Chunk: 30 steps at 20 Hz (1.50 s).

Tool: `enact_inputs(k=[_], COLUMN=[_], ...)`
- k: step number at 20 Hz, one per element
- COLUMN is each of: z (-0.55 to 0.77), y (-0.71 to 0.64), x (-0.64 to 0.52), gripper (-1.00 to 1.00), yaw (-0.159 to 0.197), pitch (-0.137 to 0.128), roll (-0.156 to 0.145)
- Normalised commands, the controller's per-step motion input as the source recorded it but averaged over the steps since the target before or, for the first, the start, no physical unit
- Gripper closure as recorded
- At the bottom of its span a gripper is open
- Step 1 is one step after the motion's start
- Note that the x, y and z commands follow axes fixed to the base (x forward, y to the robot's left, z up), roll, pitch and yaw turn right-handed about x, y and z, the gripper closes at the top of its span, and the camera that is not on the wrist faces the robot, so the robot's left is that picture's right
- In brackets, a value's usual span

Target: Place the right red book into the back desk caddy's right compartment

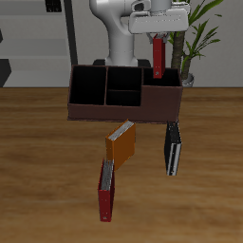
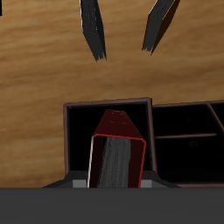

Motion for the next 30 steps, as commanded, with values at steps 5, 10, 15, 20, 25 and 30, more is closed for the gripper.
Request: enact_inputs(k=[5, 10, 15, 20, 25, 30], z=[-0.3, -0.24, -0.16, -0.26, -0.24, -0.2], y=[-0.05, 0.02, 0.02, 0.05, 0.06, 0.03], x=[0.06, 0.02, 0.02, 0.08, 0.11, 0.1], gripper=[1.0, 1.0, 1.0, 1.0, 1.0, 1.0], yaw=[0.002, -0.005, 0.0, 0.022, 0.003, 0.001], pitch=[0.045, 0.033, 0.015, 0.022, 0.031, 0.029], roll=[-0.007, 0.008, 0.006, 0.013, 0.012, 0.005])
